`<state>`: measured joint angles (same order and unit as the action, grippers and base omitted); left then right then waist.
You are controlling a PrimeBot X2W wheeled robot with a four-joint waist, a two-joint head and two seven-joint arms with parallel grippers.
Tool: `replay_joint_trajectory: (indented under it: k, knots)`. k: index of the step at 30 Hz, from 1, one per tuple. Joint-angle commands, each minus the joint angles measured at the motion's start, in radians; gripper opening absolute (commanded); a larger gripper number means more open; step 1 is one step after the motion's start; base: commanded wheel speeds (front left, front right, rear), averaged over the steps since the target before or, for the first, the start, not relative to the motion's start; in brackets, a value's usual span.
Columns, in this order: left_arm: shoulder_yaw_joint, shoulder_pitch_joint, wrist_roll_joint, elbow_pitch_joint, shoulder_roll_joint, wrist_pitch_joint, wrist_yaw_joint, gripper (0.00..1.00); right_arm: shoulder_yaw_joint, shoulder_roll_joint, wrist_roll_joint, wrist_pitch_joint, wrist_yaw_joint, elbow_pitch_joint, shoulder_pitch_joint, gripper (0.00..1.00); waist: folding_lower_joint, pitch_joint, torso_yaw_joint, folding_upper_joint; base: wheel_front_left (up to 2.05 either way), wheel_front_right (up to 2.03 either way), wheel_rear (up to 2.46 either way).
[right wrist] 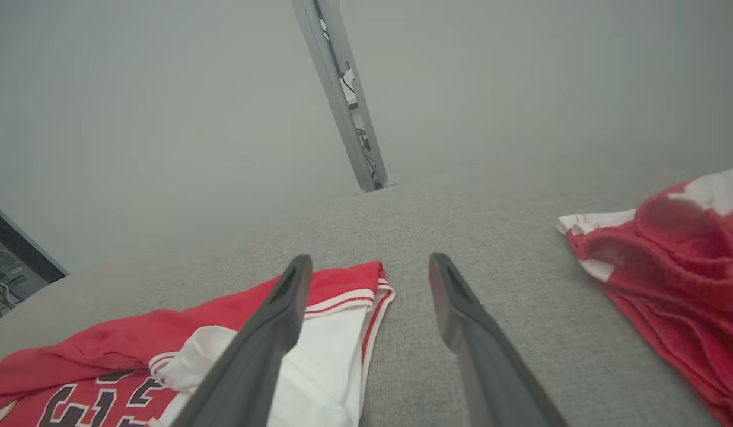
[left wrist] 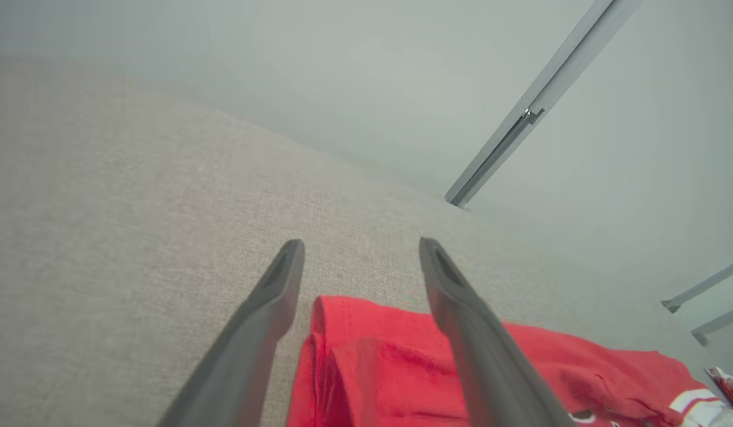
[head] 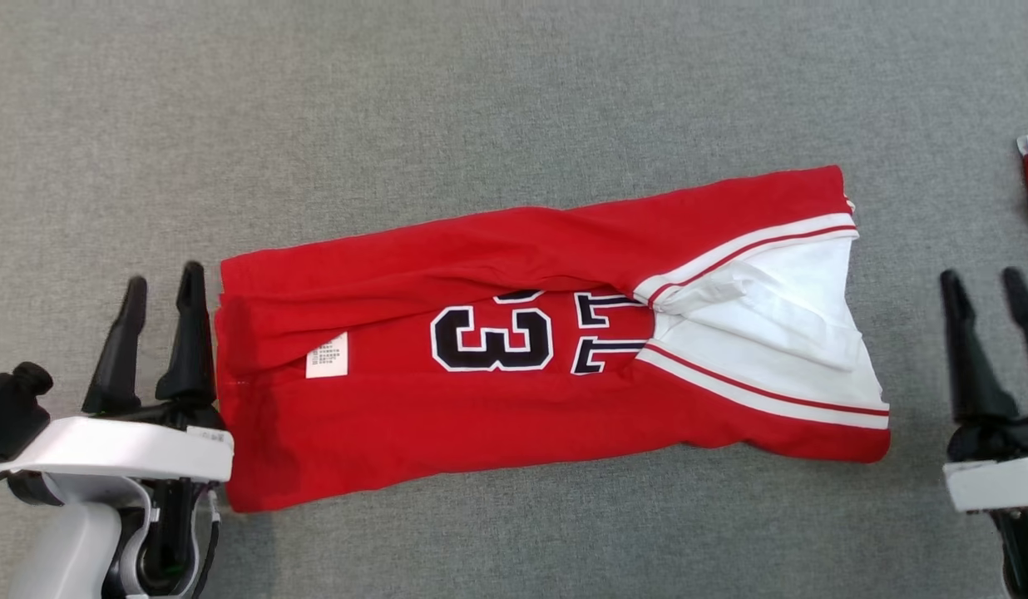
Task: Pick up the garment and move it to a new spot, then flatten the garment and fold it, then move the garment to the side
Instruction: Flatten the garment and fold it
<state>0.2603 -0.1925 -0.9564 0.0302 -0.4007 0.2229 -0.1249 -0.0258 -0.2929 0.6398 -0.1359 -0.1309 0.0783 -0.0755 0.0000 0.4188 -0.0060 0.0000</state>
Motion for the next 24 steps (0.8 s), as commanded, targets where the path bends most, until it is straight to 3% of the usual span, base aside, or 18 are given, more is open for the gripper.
replay_joint_trajectory:
  k: [1,9,15,24]
  knots:
    - [-0.015,-0.003,0.034,-0.022,0.012,0.019,-0.02,1.0,0.035,0.023,-0.046,-0.021,0.0,0.005,-0.018,1.0,0.0,-0.015,0.006,0.0,0.0,0.0,0.0]
    - [-0.109,-0.007,0.335,-0.127,0.049,0.04,-0.103,1.0,0.103,0.088,-0.246,-0.029,0.0,0.018,-0.064,1.0,0.0,-0.066,0.02,0.0,0.0,0.0,0.0]
    - [-0.133,0.054,0.482,-0.152,0.081,0.04,-0.069,1.0,0.108,0.096,-0.314,-0.017,0.0,-0.016,-0.052,1.0,0.0,-0.102,0.041,0.0,0.0,0.0,0.0]
    - [-0.149,0.092,0.524,-0.101,0.109,0.041,-0.015,1.0,0.096,0.107,-0.32,-0.009,0.0,-0.071,-0.04,1.0,0.0,-0.125,0.064,0.0,0.0,0.0,0.0]
